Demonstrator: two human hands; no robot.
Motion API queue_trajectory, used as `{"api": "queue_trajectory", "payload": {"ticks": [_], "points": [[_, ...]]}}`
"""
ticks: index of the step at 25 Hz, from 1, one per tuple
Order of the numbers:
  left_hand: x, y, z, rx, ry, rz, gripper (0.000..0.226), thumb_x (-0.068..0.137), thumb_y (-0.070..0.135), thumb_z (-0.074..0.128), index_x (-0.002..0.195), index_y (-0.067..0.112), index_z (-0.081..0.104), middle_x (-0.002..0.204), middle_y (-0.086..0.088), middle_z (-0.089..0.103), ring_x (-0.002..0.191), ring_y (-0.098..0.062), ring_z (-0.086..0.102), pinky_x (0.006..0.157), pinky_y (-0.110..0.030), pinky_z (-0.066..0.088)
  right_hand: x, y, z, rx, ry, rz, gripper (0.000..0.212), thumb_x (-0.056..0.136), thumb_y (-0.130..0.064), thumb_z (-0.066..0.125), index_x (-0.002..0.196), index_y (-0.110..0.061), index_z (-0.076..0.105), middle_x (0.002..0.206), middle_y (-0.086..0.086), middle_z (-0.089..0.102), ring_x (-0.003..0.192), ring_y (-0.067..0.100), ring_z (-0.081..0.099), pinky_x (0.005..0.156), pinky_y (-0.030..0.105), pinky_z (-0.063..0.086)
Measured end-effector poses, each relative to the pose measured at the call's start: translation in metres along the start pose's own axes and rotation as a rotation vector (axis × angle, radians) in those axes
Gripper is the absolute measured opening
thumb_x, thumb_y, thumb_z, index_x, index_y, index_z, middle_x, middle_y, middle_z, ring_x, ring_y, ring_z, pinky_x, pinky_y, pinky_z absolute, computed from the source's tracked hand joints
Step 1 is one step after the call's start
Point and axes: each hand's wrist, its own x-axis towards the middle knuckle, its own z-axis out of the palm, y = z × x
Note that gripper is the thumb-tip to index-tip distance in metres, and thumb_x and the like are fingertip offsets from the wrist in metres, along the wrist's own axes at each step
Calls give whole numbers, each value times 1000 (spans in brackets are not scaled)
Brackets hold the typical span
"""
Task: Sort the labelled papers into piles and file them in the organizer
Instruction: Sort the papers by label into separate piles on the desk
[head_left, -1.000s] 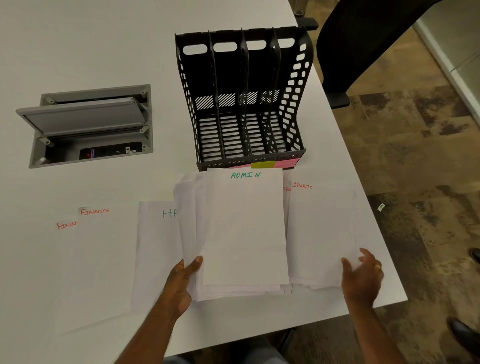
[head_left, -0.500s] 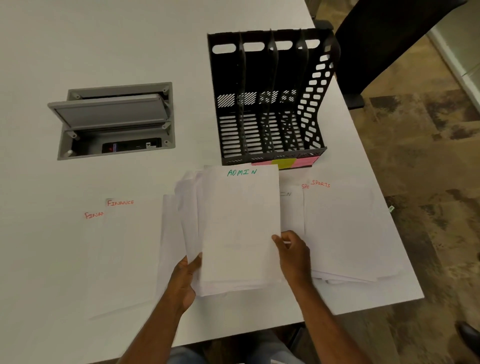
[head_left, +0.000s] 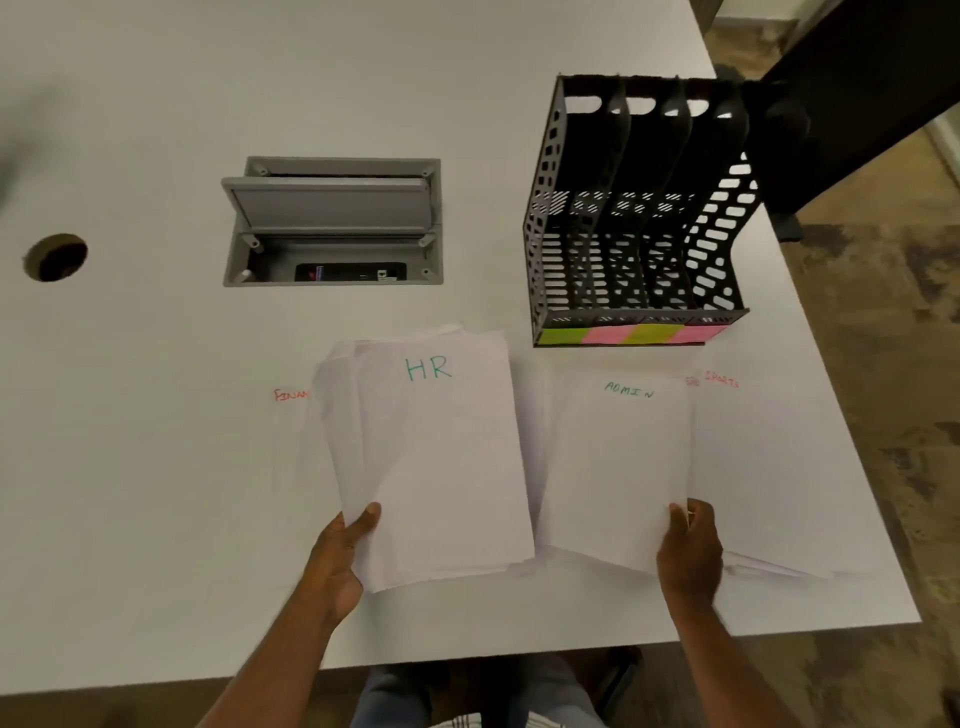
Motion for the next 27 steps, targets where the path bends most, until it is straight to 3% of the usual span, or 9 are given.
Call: {"api": "queue_trajectory", "payload": {"ticks": [3, 5, 8, 10, 13, 15, 18, 21, 27], "points": [[-2, 3, -15, 17, 4, -3, 37, 92, 20, 67, 128, 10, 63, 122, -15, 71, 116, -37, 63, 103, -54, 47, -6, -13, 12, -87, 73, 48, 44, 92, -19, 66, 130, -7, 49, 125, 24, 57, 114, 45, 52, 92, 54, 46], [-2, 3, -24, 27, 1, -3, 43, 89, 22, 70, 130, 11, 62, 123, -15, 71, 118, -38, 62, 106, -58, 45, -16, -38, 22, 33, 21, -73, 34, 93, -20, 66, 123, -9, 55, 119, 20, 60, 108, 39, 57, 91, 51, 49], [-2, 0, -31, 44, -17, -14, 49, 86, 25, 72, 131, 11, 61, 122, -14, 72, 117, -38, 63, 103, -56, 47, -62, -95, 43, 320, -400, -53, 4, 96, -25, 64, 99, -24, 63, 103, 6, 71, 85, 21, 68, 78, 37, 53], [-4, 1, -35, 45, -35, -19, 48, 87, 25, 71, 131, 11, 61, 118, -14, 73, 113, -37, 64, 97, -51, 52, -101, -120, 66, 285, -552, -77, 14, 90, -36, 70, 93, -27, 60, 91, -7, 70, 79, 9, 66, 70, 27, 51], [-7, 11, -48, 51, 6, -17, 46, 87, 31, 71, 129, 13, 62, 118, -14, 73, 112, -37, 65, 97, -54, 52, -150, -136, 92, 262, -495, -180, 33, 89, -38, 71, 73, -30, 42, 64, -18, 53, 56, -1, 49, 54, 10, 40], [-6, 22, -64, 38, 31, -21, 48, 89, 35, 69, 132, 14, 60, 124, -15, 69, 115, -38, 62, 100, -60, 48, -167, -140, 105, 283, -460, -176, 30, 93, -38, 66, 71, -31, 46, 64, -22, 57, 57, -3, 53, 56, 9, 42], [-3, 37, -89, 14, 55, -21, 45, 92, 34, 66, 132, 16, 59, 126, -15, 68, 116, -40, 61, 95, -61, 51, -178, -143, 115, 255, -455, -193, 25, 99, -40, 54, 88, -21, 66, 85, -11, 71, 78, 3, 66, 75, 21, 52], [0, 51, -108, -1, 72, -11, 38, 92, 35, 67, 126, 19, 62, 121, -11, 69, 111, -36, 63, 85, -53, 56, -160, -134, 114, 154, -267, -209, 30, 102, -31, 50, 113, -10, 69, 109, 9, 73, 102, 27, 67, 90, 33, 51], [11, 65, -128, 17, 103, -18, 30, 90, 35, 68, 116, 21, 65, 123, -13, 68, 112, -38, 62, 97, -60, 50, -120, -92, 98, -65, -177, -114, 38, 99, -33, 56, 126, -7, 51, 114, 21, 63, 104, 42, 62, 84, 47, 53]]}}
